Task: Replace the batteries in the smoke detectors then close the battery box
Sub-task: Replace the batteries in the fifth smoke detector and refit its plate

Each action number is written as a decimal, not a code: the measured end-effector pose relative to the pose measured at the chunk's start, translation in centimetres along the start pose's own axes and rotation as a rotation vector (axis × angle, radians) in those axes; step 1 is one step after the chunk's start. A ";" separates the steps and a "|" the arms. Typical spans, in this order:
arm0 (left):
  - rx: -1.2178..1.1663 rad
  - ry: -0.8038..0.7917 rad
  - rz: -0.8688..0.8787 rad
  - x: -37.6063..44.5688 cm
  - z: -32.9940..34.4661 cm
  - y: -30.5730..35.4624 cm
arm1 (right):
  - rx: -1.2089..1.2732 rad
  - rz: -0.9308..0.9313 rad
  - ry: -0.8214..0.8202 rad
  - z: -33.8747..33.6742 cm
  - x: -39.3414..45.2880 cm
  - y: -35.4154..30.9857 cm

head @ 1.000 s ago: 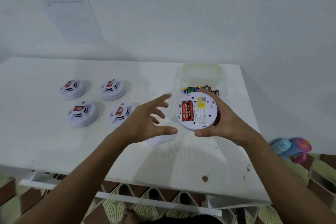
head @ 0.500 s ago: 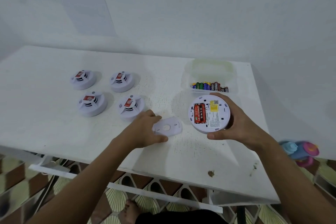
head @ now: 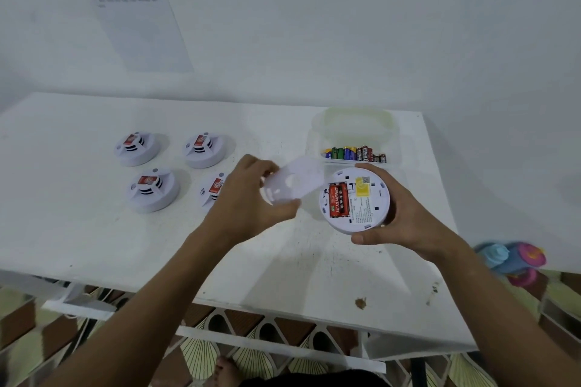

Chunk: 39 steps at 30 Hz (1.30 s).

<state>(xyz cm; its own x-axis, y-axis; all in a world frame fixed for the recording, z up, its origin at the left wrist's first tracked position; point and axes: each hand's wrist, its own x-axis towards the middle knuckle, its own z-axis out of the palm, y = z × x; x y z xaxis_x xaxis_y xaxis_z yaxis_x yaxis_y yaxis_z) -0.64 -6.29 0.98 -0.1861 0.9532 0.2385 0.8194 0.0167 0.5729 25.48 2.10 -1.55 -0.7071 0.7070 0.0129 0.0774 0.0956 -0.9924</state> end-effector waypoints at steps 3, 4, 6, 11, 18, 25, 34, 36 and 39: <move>-0.058 -0.136 0.121 0.4 0.0 3.2 | 0.016 -0.013 0.004 0.2 -0.1 -0.3; -0.066 -0.173 0.137 0.6 0.3 4.0 | 0.016 -0.023 0.005 0.2 -0.1 -0.4; -0.075 -0.219 0.162 1.0 0.9 5.0 | 0.008 -0.038 0.004 0.3 -0.2 -0.8; -0.073 -0.263 0.192 1.9 1.8 5.5 | 0.028 -0.044 0.017 0.0 -0.6 -1.1; -0.078 -0.296 0.195 2.4 2.7 5.3 | 0.009 -0.025 0.031 -0.4 -0.8 -0.9; -0.132 -0.378 0.146 3.1 2.3 5.5 | 0.005 -0.013 0.025 -0.7 -0.6 -0.7; -0.232 -0.457 0.135 3.9 1.7 5.3 | 0.016 -0.012 0.013 -1.2 -0.2 -0.8; -0.238 -0.449 0.140 4.0 1.7 5.4 | 0.025 -0.013 0.008 -1.2 -0.1 -0.8; -0.304 -0.378 0.105 3.7 1.9 5.4 | 0.021 -0.031 0.022 -1.2 -0.1 -0.9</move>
<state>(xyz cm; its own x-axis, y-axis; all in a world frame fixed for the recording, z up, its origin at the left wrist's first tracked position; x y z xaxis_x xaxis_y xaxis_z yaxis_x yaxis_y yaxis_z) 4.13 -2.10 3.47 0.1448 0.9887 0.0388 0.6174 -0.1209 0.7773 26.33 2.78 -0.50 -0.6936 0.7189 0.0457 0.0411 0.1029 -0.9938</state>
